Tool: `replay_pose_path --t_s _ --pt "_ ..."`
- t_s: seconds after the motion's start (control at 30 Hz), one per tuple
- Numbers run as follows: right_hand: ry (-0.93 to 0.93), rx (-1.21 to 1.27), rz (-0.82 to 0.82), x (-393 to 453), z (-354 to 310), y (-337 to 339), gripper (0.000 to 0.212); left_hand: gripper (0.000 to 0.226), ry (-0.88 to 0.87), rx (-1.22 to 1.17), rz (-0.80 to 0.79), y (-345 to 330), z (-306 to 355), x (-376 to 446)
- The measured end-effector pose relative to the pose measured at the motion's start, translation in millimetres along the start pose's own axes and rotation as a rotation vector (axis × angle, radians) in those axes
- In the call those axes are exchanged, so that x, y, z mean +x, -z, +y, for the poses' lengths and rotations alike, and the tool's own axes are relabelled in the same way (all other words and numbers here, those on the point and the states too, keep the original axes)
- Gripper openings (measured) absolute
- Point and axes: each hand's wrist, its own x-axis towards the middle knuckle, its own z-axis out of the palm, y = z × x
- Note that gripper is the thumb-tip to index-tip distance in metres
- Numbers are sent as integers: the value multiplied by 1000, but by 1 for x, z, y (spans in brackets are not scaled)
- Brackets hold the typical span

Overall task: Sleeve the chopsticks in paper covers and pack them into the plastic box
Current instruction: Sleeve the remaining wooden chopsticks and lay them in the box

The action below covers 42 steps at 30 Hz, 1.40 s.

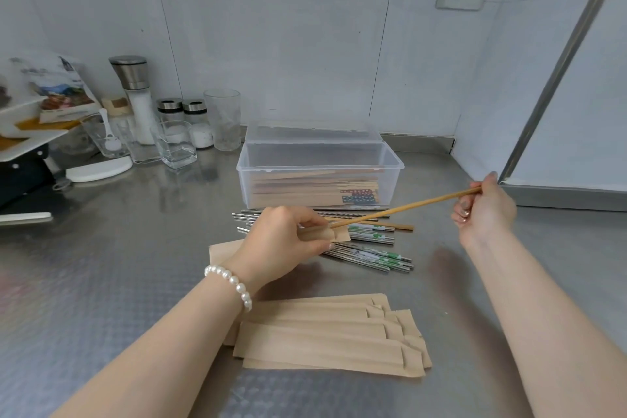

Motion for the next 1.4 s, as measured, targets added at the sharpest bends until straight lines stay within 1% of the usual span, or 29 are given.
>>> replay_pose_path --t_s 0.27,0.4,0.47,0.73,0.87,0.97,1.07,1.13,1.2,1.33,1.4 --pt "42 9 82 0 -2 1 42 26 3 -16 43 0 0 1" --pt "42 -5 65 -1 -2 1 41 25 -5 -35 66 1 1 1" --pt "21 -24 -2 -2 0 0 40 25 -8 -51 72 0 1 1" --pt "-202 -247 -430 -17 9 -8 30 22 -36 -99 114 2 2 0" --pt "-263 -327 -551 -22 6 -9 27 19 1 -121 116 5 1 1" --pt "-276 -339 -556 -23 5 -8 26 25 16 -110 86 7 2 2" --pt "-259 -355 -521 -23 5 -8 26 44 30 -69 2 8 3 1" --pt "-241 -365 -502 -23 5 -8 25 52 22 -30 -57 8 5 1" --pt "-218 -373 -490 -22 5 -7 25 47 36 -51 -59 9 5 2" --pt "-199 -387 -479 -22 3 -7 24 24 125 -207 -8 11 2 3" --pt "-203 -393 -493 -22 2 -6 24 21 143 -216 5 11 -1 5"
